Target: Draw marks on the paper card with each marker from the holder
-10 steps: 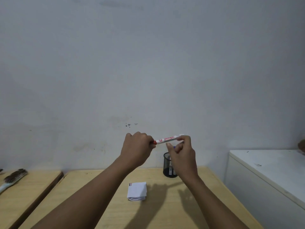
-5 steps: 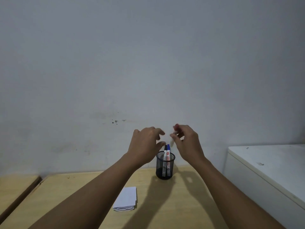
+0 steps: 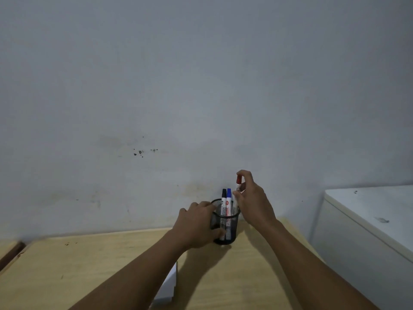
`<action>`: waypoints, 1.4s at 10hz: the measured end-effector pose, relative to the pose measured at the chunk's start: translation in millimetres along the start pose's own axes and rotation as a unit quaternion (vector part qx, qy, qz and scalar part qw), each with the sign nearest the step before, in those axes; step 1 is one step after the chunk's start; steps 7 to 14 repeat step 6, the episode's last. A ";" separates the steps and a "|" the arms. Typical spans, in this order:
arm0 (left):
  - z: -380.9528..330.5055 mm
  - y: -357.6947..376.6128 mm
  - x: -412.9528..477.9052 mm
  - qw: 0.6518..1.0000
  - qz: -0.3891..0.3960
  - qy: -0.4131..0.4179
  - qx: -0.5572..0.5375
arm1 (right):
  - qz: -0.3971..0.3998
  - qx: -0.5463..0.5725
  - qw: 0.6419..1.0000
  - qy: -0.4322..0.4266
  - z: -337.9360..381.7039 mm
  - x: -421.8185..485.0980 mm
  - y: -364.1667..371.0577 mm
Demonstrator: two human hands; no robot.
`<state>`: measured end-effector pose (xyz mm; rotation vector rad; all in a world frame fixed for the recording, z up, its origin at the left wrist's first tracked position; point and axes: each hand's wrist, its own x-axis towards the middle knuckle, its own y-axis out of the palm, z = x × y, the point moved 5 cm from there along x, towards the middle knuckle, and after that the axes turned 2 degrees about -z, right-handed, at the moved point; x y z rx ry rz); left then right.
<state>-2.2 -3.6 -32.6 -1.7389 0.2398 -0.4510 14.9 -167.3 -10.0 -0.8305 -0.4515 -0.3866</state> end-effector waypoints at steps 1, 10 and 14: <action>3.8 3.3 3.9 0.999 -0.033 0.000 -0.023 | 0.040 -0.012 0.999 0.029 -15.1 2.5 17.5; 8.0 -18.2 -7.5 0.997 -0.067 -0.007 -0.032 | 0.032 -0.040 0.998 0.031 2.2 5.6 12.2; 8.0 -18.2 -7.5 0.997 -0.067 -0.007 -0.032 | 0.032 -0.040 0.998 0.031 2.2 5.6 12.2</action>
